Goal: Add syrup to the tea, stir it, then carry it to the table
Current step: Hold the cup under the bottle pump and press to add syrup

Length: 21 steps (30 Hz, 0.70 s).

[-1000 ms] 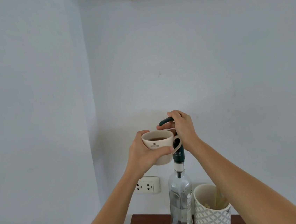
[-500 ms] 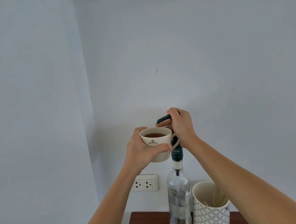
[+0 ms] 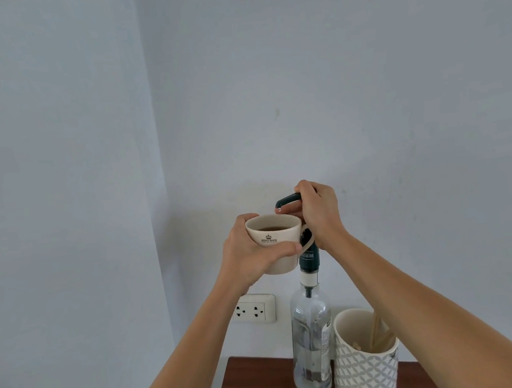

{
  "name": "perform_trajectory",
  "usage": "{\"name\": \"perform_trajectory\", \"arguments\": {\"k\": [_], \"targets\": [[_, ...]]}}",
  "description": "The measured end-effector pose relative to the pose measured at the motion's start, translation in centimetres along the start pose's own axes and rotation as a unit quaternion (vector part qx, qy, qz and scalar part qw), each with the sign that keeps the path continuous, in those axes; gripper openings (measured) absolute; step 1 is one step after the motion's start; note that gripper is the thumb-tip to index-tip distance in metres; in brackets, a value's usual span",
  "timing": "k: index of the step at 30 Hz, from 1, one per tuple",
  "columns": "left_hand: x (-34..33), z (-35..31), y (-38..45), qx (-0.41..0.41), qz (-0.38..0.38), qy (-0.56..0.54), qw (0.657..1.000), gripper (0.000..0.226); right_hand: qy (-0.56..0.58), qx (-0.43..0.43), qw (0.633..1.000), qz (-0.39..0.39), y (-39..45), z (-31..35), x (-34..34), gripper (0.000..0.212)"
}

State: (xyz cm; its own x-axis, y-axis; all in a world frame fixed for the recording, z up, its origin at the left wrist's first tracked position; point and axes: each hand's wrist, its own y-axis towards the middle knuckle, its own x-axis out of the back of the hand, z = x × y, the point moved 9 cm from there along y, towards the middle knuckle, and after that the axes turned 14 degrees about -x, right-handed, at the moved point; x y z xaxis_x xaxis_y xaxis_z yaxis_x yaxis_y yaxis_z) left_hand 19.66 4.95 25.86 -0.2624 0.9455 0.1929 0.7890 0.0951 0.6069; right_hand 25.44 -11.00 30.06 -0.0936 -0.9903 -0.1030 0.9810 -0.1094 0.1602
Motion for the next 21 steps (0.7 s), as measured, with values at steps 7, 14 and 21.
{"name": "perform_trajectory", "arguments": {"k": [7,14,21], "targets": [[-0.1,0.1,0.0,0.003,0.001,0.001,1.0,0.08,-0.005,-0.003,1.0,0.002,-0.1,-0.2,0.0,0.022],[-0.1,0.2,-0.3,0.006,0.0,0.001,1.0,0.086,-0.011,-0.003,1.0,-0.007,-0.3,-0.2,0.3,0.026],[-0.1,0.1,-0.5,0.014,0.006,-0.003,1.0,0.085,-0.025,-0.002,1.0,-0.01,-1.0,0.0,0.3,0.027]]}}
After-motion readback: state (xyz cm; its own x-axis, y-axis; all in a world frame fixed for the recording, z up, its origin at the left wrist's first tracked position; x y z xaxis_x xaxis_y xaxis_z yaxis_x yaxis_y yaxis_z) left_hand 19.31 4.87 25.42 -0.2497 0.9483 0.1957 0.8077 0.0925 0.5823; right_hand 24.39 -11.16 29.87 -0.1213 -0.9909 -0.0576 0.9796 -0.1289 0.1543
